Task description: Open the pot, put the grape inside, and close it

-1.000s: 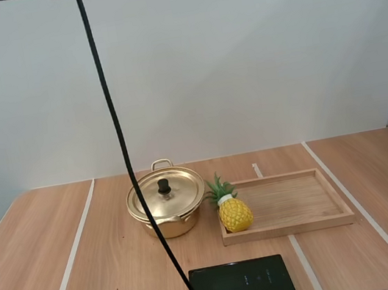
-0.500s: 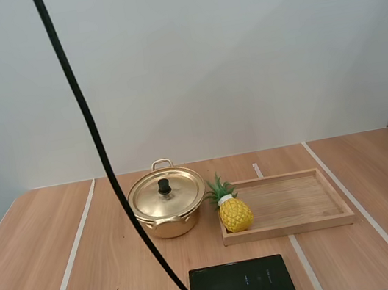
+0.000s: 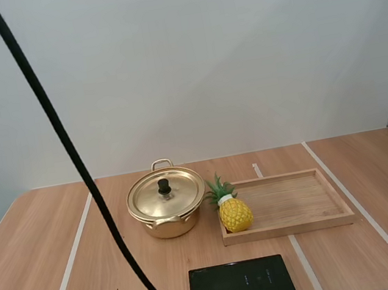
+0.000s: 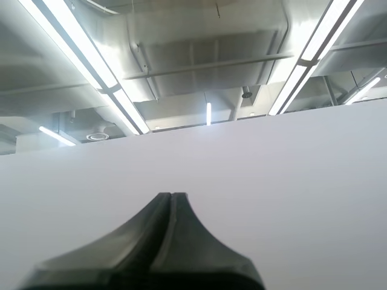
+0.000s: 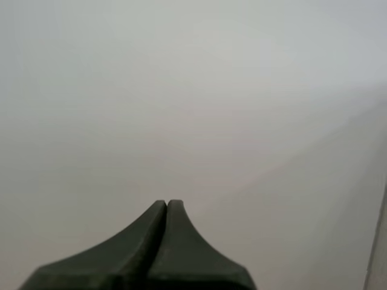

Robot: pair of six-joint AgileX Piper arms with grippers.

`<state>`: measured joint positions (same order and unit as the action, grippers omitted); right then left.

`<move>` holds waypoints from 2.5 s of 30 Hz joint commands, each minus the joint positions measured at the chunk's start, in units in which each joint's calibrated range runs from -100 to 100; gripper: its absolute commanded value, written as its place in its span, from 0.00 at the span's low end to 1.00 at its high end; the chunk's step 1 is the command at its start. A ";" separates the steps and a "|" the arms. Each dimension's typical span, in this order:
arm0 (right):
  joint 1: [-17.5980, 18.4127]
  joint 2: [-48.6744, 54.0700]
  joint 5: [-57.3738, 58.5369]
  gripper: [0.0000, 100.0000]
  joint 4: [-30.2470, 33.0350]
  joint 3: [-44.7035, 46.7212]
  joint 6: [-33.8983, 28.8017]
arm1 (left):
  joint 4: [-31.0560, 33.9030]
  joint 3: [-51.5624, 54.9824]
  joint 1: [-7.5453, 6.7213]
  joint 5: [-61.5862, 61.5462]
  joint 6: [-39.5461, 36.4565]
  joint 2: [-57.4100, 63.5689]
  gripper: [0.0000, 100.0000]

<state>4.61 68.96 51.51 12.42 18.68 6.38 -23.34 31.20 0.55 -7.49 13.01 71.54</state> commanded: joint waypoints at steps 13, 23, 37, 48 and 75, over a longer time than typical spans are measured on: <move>-0.99 21.34 -10.31 0.00 -4.06 10.96 0.74 | -2.10 11.51 -0.07 -3.37 0.84 22.19 0.00; -3.33 29.32 -2.44 0.00 -15.42 13.23 6.03 | -5.39 11.51 -0.17 -5.09 -0.52 25.04 0.00; -6.44 31.04 16.45 0.00 -21.22 10.40 7.71 | 1.33 11.51 -2.28 -13.16 -1.31 28.46 0.00; -6.44 31.04 -2.18 0.00 -21.68 30.37 13.48 | 1.49 27.59 -2.28 -3.15 -1.31 28.46 0.00; -6.14 31.04 -20.45 0.00 -11.23 75.26 13.87 | 1.49 67.75 -2.28 11.48 -0.94 28.46 0.00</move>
<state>-1.54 99.53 32.34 0.80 93.73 19.88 -22.16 98.80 -1.44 2.33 12.29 99.71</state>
